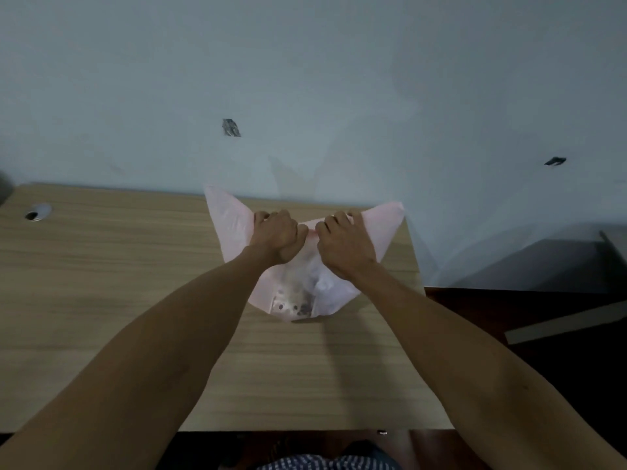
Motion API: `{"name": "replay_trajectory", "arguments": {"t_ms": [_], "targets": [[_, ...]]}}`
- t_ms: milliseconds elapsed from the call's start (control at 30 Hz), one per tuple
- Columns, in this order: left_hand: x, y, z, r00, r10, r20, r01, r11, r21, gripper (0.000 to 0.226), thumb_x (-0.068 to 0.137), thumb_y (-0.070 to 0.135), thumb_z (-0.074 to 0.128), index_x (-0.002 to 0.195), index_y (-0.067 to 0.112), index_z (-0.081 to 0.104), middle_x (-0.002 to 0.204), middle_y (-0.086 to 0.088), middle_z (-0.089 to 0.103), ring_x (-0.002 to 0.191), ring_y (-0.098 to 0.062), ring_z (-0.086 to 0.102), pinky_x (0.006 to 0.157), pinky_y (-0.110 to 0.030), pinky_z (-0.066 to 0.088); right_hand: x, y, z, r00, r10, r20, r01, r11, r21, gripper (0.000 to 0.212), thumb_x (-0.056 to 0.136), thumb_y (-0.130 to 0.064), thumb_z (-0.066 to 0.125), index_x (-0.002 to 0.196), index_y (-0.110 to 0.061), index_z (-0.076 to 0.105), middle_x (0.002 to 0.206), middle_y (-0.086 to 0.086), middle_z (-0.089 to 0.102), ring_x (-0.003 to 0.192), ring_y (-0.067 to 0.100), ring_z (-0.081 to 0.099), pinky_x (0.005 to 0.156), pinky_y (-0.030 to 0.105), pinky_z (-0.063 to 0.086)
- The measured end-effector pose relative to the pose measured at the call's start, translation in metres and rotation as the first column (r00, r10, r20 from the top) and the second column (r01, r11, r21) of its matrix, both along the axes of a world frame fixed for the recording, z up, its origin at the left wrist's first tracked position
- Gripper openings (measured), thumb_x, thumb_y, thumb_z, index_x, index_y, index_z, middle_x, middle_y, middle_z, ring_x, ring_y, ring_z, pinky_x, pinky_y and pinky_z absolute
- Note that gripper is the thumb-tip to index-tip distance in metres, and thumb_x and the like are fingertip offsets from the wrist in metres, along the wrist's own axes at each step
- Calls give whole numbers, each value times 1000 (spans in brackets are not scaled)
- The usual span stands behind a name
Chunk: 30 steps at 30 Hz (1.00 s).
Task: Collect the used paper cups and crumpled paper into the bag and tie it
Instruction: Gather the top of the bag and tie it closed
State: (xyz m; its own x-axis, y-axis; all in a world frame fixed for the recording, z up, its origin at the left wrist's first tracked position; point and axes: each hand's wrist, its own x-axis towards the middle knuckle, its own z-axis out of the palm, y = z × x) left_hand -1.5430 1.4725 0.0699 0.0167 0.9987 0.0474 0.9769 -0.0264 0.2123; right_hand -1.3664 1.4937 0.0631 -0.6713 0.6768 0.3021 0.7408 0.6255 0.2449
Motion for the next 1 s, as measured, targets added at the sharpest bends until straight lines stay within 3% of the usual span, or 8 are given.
{"name": "replay_trajectory", "arguments": {"t_ms": [200,333,400,467,567,800,867,1000], "targets": [[-10,-10,-11,944,-239,-227,286,937,200,40,91,41,41,107,12,63,105,-8,62,94,-29,60,98,-46,37,-6,18,7,979,-170,-113,102,888,-449,17,101,-20,40,104,-14,56,95,11,72,91,35,65,89,44,33],[-3,-12,-21,900,-299,-317,380,894,235,30,95,27,42,86,11,65,86,-11,62,77,-33,59,86,-46,41,-4,25,7,927,-288,-242,57,744,-665,20,101,-23,40,99,-13,57,97,12,71,92,38,63,85,44,45],[2,-13,-20,935,-245,-255,299,932,203,40,97,30,32,84,10,65,87,-11,63,79,-33,61,86,-45,40,-2,23,6,961,-206,-183,82,847,-525,21,99,-25,40,97,-13,58,93,11,71,89,36,63,88,44,39],[5,-11,-19,969,-163,-186,187,975,119,45,99,34,26,91,12,65,98,-10,63,92,-31,61,92,-45,35,6,20,0,994,-53,-97,32,979,-201,24,93,-28,43,100,-13,61,97,11,68,91,34,59,89,46,36],[-1,-3,-19,997,-71,-42,71,997,-3,38,105,31,33,96,11,64,108,-12,58,105,-31,56,97,-44,32,15,7,-10,993,99,-57,-100,995,-9,32,85,-28,48,107,-9,62,108,13,62,101,34,55,97,50,37],[-4,2,-17,975,-44,219,62,995,-76,40,90,38,29,78,10,55,90,-7,53,91,-29,54,89,-40,30,14,4,-24,999,47,12,-46,995,-83,28,88,-21,36,90,-9,61,86,13,61,85,36,58,95,51,34],[-7,-2,-18,986,-115,117,121,992,-46,41,90,40,29,77,12,55,93,-6,51,92,-28,54,93,-41,32,10,8,-16,999,31,38,-24,988,-156,39,92,-30,30,86,-10,63,87,14,65,87,35,58,90,48,33],[-15,-10,-26,916,-313,-249,353,926,136,41,96,45,37,109,14,61,107,-7,57,96,-27,55,96,-45,38,3,19,-5,997,12,70,14,932,-363,55,93,-44,10,85,-17,57,94,9,69,91,30,59,92,45,31]]}}
